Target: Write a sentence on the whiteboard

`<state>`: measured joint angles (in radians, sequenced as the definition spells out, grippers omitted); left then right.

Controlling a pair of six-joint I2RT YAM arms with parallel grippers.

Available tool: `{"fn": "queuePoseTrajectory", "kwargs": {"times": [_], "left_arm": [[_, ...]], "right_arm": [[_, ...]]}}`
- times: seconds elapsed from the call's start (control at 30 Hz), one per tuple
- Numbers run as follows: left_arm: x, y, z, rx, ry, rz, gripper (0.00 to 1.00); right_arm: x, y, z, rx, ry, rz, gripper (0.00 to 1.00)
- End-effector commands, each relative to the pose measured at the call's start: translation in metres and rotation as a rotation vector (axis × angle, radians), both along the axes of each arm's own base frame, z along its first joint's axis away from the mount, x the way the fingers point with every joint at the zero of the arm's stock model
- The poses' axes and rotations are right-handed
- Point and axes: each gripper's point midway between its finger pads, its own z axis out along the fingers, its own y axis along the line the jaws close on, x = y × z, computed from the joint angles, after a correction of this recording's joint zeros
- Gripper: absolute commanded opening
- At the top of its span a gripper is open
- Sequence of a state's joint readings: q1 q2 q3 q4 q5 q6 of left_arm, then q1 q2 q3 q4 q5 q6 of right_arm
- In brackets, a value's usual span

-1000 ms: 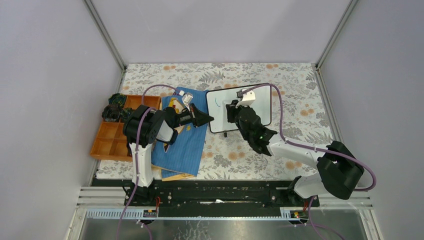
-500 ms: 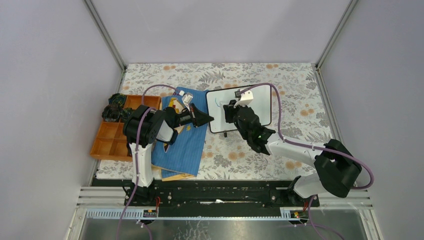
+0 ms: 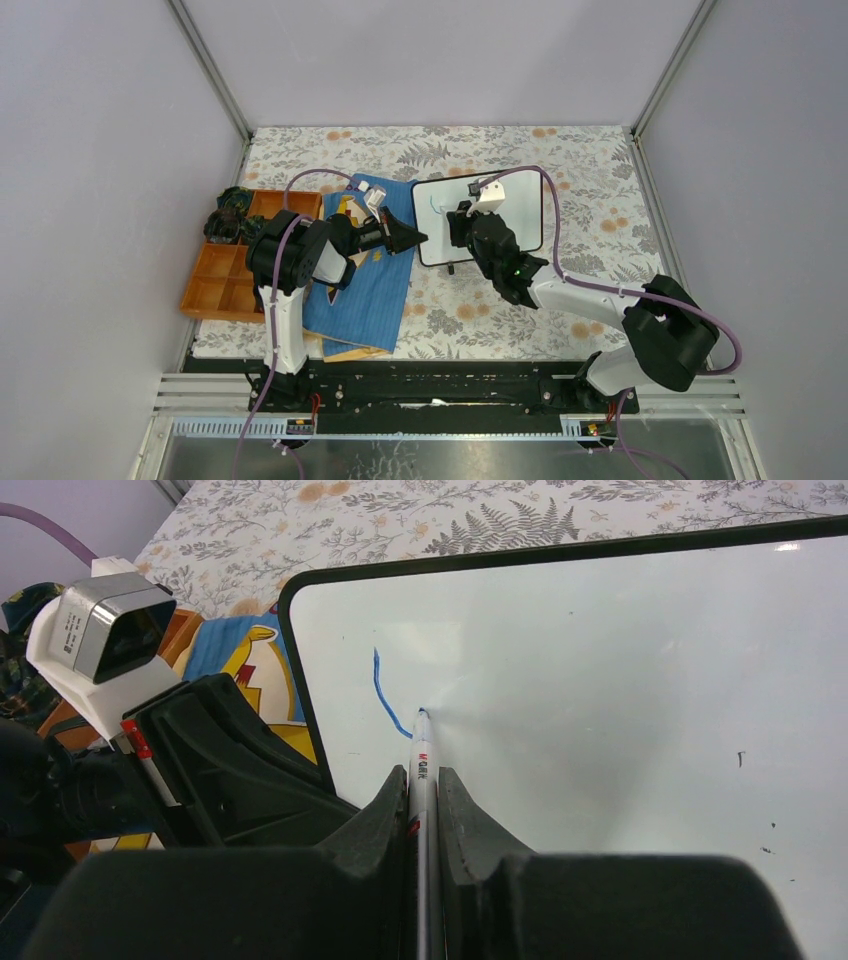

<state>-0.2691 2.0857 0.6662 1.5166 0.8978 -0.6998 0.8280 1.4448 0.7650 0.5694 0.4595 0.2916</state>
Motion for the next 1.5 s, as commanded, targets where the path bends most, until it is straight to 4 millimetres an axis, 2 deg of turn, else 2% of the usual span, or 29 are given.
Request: {"fn": "queuePoseTrajectory", "kwargs": {"times": [0.0, 0.57, 0.93, 1.47], "left_arm": [[-0.003, -0.006, 0.000, 0.020, -0.036, -0.014, 0.09], [-0.003, -0.005, -0.001, 0.025, -0.037, -0.014, 0.09], [-0.003, -0.005, 0.000, 0.025, -0.041, -0.012, 0.09], [-0.004, -0.007, -0.001, 0.028, -0.040, -0.020, 0.08]], "right_arm": [[0.007, -0.001, 0.011, 0.038, -0.020, -0.026, 0.00], [0.000, -0.016, -0.003, -0.009, 0.003, -0.053, 0.00], [0.006, -0.027, 0.005, -0.010, -0.013, -0.098, 0.00], [0.013, -0.018, 0.020, 0.013, -0.039, -0.081, 0.00]]}}
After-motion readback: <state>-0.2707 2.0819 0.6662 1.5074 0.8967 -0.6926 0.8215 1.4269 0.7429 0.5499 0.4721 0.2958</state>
